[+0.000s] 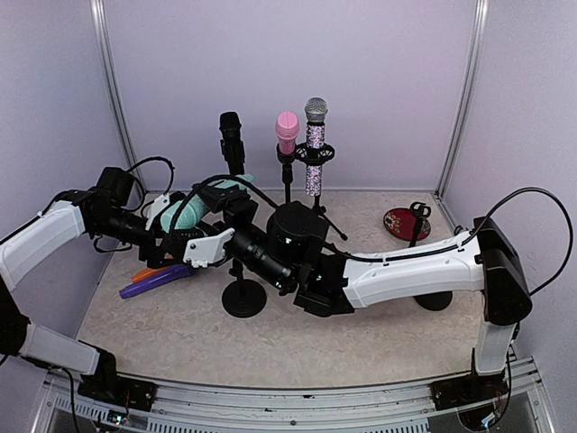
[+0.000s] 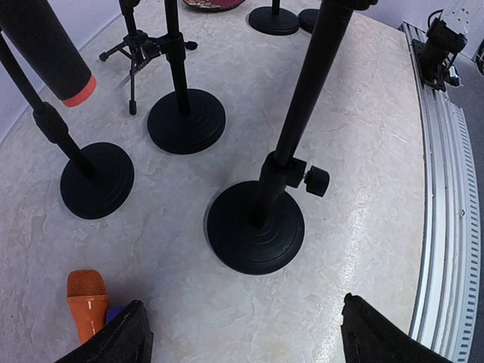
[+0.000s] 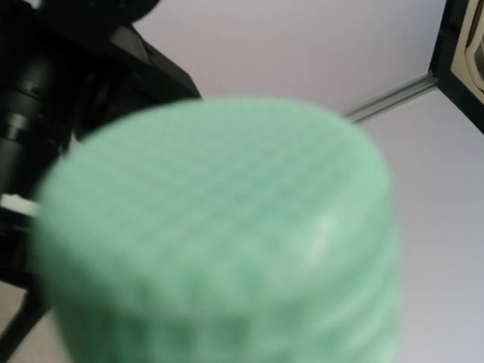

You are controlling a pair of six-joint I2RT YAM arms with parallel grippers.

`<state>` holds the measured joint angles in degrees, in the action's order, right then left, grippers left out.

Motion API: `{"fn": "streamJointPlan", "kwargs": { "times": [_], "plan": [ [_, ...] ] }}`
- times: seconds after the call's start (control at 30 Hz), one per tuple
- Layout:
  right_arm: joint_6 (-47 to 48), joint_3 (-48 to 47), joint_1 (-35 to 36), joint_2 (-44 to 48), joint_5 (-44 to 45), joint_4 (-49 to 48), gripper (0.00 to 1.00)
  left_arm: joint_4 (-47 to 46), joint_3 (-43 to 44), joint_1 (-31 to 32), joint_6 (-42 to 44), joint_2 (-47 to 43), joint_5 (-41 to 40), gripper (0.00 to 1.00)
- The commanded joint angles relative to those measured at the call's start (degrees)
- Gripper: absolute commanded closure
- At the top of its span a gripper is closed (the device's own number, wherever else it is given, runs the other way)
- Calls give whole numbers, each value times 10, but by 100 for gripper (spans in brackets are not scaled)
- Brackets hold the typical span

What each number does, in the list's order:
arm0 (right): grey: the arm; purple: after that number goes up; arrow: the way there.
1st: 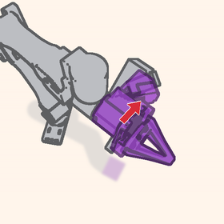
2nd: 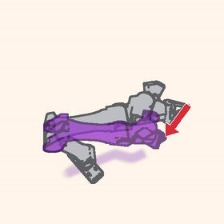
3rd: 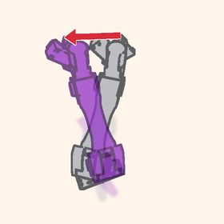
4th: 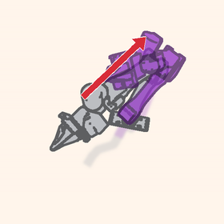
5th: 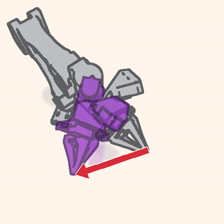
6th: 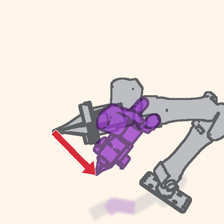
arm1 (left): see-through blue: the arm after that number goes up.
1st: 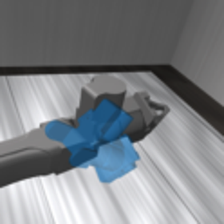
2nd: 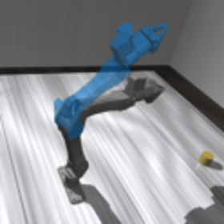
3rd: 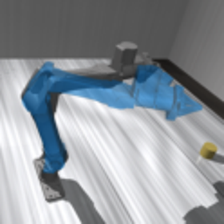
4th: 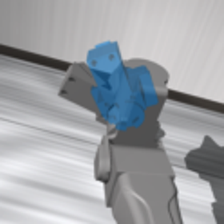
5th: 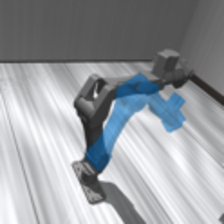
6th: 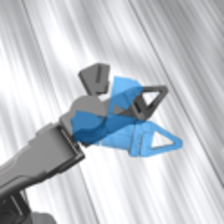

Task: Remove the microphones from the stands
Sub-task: Move the microphone stand with the microphone to the center of the board.

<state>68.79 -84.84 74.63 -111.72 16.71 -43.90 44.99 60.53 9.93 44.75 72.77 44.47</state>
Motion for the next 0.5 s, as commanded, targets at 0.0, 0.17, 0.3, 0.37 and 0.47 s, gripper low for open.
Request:
{"fn": "streamJointPlan", "kwargs": {
  "times": [0.0,0.17,0.3,0.37,0.47],
  "plan": [
    [-41,15,12,26,0,-7,28,-15,-1,2,-13,5,21,16],
    [-60,35,27,49,30,0,18,-18,-1,7,-17,4,22,16],
    [-96,91,48,86,85,0,11,-19,-1,8,-17,1,22,16],
    [-122,128,60,109,125,-6,4,-20,-1,7,-17,-1,21,16],
    [-158,183,87,142,196,-34,1,-26,2,7,-20,-6,20,16]
  ]
}}
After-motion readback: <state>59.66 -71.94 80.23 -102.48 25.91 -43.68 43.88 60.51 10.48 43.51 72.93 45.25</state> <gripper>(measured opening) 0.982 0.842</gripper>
